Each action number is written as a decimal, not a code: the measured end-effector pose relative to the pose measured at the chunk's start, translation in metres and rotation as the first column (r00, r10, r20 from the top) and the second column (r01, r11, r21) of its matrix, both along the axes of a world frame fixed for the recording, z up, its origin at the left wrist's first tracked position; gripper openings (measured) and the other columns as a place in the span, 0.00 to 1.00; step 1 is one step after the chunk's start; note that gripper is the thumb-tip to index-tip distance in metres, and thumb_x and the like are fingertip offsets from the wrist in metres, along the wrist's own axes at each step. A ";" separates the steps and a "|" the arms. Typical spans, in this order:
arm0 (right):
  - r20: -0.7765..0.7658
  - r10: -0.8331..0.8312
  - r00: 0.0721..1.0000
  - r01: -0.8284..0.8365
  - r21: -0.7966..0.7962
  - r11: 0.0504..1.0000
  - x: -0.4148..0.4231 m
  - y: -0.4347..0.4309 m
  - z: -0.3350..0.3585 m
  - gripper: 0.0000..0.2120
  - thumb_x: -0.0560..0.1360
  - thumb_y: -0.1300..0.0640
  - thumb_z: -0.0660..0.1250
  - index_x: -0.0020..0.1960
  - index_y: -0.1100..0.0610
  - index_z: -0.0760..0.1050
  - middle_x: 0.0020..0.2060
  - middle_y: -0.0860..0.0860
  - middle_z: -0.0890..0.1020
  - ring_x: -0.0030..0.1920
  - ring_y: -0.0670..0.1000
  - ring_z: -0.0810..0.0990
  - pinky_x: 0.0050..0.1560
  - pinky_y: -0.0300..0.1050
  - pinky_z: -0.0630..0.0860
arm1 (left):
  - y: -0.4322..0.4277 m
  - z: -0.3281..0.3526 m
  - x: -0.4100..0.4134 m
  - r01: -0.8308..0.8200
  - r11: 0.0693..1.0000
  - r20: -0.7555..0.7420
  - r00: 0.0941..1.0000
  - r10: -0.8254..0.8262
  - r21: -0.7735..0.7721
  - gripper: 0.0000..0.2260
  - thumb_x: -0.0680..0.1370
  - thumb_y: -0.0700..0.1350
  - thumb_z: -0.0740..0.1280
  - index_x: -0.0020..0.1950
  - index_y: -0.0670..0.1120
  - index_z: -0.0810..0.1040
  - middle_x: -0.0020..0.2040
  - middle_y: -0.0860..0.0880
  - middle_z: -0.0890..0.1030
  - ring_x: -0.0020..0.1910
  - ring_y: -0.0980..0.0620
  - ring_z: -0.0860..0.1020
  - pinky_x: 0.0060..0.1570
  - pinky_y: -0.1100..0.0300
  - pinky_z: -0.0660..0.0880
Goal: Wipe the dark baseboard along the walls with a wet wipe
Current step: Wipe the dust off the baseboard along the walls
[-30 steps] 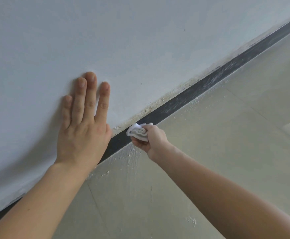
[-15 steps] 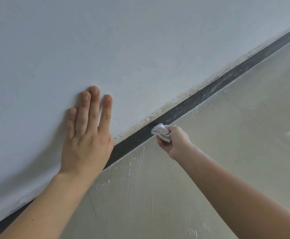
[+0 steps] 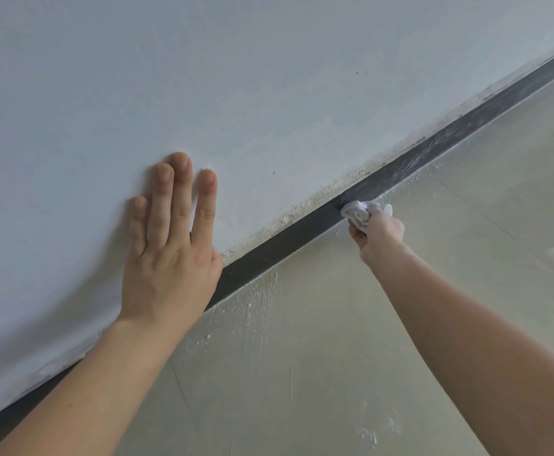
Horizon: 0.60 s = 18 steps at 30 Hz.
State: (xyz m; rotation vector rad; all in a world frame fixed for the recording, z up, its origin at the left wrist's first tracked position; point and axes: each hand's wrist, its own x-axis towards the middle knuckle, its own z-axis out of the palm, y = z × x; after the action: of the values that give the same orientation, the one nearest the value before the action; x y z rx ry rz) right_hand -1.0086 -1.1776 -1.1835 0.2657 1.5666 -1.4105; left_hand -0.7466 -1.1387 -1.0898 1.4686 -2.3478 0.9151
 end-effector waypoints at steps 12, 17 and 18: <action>-0.072 0.310 0.948 -0.308 0.039 0.951 0.024 -0.001 -0.014 0.07 0.79 0.64 0.60 0.44 0.59 0.75 0.42 0.58 0.79 0.34 0.51 0.79 0.31 0.43 0.79 | -0.002 -0.005 -0.001 -0.016 1.000 0.006 1.000 0.016 -0.023 0.40 0.71 0.41 0.61 0.77 0.41 0.43 0.74 0.42 0.29 0.74 0.47 0.31 0.72 0.51 0.31; -0.180 0.103 0.978 -0.100 0.029 0.995 -0.027 -0.008 -0.002 0.05 0.78 0.65 0.64 0.53 0.64 0.75 0.47 0.58 0.81 0.36 0.50 0.81 0.44 0.46 0.83 | -0.002 -0.005 -0.011 -0.033 0.999 -0.041 0.999 0.033 0.003 0.42 0.70 0.40 0.63 0.77 0.39 0.41 0.73 0.42 0.28 0.73 0.46 0.30 0.72 0.50 0.30; -0.196 0.096 0.976 -0.090 0.037 0.995 -0.031 -0.005 0.001 0.06 0.77 0.65 0.65 0.53 0.63 0.76 0.47 0.58 0.81 0.36 0.50 0.81 0.43 0.45 0.83 | -0.001 -0.004 -0.014 -0.024 1.000 -0.058 0.998 0.025 0.014 0.42 0.70 0.39 0.63 0.76 0.38 0.40 0.73 0.42 0.28 0.73 0.46 0.30 0.72 0.50 0.31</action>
State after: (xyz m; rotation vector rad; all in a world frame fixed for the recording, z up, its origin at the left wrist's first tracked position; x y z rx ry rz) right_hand -1.0392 -1.1829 -1.1824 0.0686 1.7387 -1.3759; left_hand -0.7606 -1.1393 -1.0943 1.5109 -2.3038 0.8525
